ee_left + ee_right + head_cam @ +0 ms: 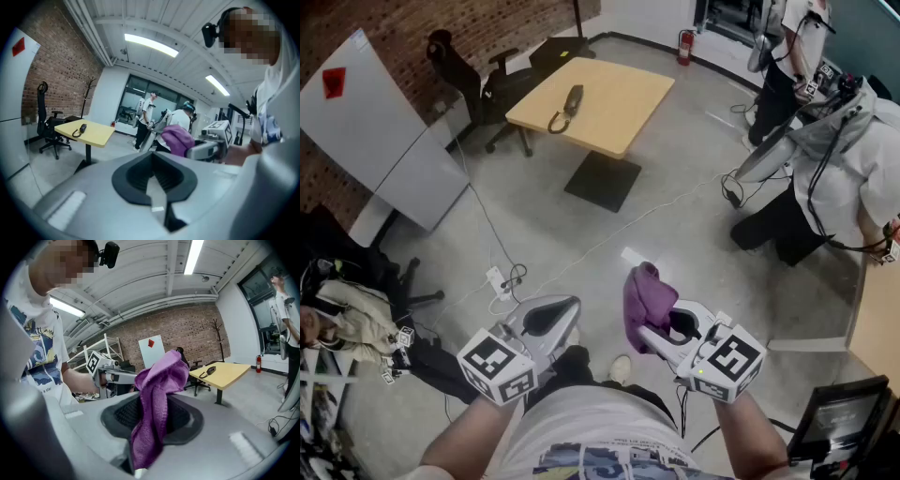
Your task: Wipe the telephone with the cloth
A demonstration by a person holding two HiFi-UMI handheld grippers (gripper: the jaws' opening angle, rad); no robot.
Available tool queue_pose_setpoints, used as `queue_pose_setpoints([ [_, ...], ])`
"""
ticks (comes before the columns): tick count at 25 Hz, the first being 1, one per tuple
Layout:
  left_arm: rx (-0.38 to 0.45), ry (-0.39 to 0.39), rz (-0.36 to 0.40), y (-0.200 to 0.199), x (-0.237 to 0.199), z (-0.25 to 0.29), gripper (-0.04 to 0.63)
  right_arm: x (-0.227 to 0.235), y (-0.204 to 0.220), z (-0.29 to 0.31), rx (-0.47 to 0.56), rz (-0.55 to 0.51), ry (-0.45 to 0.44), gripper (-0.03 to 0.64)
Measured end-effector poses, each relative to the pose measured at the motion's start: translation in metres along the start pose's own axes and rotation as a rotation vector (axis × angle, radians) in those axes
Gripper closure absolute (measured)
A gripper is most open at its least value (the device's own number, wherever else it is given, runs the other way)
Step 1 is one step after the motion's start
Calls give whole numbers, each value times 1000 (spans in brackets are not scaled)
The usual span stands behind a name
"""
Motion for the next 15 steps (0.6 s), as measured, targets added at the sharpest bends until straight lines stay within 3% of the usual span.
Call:
queue_pose_setpoints([
  [9,27,7,-60,4,-13,4,591,2,4,14,-32,9,0,499],
  [15,19,-10,-77,2,-54,-13,592,2,-13,53,-76,-8,-17,499],
])
Point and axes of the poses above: the fingertips, and each gripper's own axes: z forward along the fingers, x to its right, y out of its underside, the point moved 4 cm from there along -z, backward along the fingers, and after that the axes turned 3 degrees about x, right-handed, at the moved point
